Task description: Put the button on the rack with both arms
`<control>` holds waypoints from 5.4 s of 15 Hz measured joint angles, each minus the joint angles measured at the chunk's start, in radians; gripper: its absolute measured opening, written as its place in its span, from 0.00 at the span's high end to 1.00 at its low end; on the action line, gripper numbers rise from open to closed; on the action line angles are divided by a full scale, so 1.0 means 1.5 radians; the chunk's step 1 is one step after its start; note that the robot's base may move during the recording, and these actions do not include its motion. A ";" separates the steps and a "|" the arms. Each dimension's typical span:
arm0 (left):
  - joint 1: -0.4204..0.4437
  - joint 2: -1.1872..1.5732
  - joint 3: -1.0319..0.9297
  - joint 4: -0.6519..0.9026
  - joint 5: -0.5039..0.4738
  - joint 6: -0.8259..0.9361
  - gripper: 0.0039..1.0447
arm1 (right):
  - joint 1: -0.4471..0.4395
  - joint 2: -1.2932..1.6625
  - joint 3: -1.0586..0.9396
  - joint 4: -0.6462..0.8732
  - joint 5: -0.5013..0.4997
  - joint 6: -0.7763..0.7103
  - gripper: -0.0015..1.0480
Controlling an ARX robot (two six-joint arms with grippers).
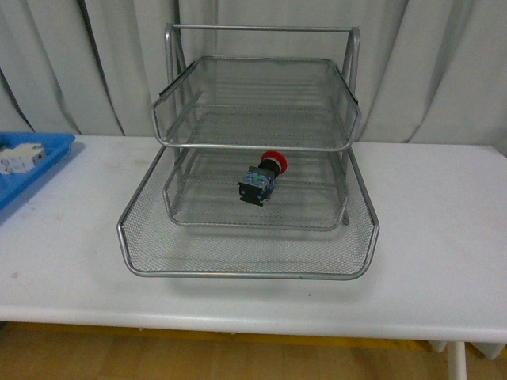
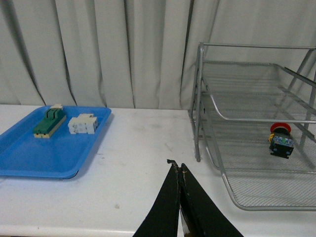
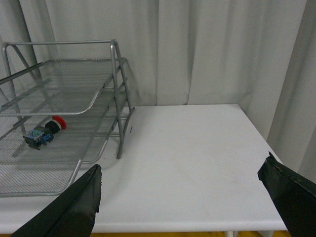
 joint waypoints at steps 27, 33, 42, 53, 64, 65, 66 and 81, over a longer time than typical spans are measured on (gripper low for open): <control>0.000 -0.137 0.000 -0.148 0.000 0.000 0.06 | 0.296 1.141 0.644 -0.004 -0.067 0.169 0.36; 0.000 -0.137 0.000 -0.148 0.000 0.000 0.06 | 0.367 1.184 0.648 -0.011 -0.033 0.156 0.98; 0.000 -0.137 0.000 -0.148 0.000 0.000 0.06 | 0.402 1.263 0.591 0.043 -0.041 0.176 0.98; 0.000 -0.137 0.000 -0.148 0.000 0.000 0.06 | 0.360 1.349 0.709 -0.002 -0.058 0.178 0.98; 0.000 -0.137 0.000 -0.148 0.000 0.000 0.06 | 0.295 1.402 0.798 0.032 -0.063 0.139 0.98; 0.000 -0.137 0.000 -0.148 0.000 0.000 0.06 | 0.286 1.403 0.815 0.038 -0.060 0.137 0.98; 0.000 -0.137 0.000 -0.148 0.000 0.000 0.06 | 0.282 1.403 0.824 0.040 -0.059 0.135 0.98; 0.000 -0.137 0.000 -0.148 0.000 0.000 0.06 | 0.222 1.481 0.926 0.038 -0.047 0.092 0.98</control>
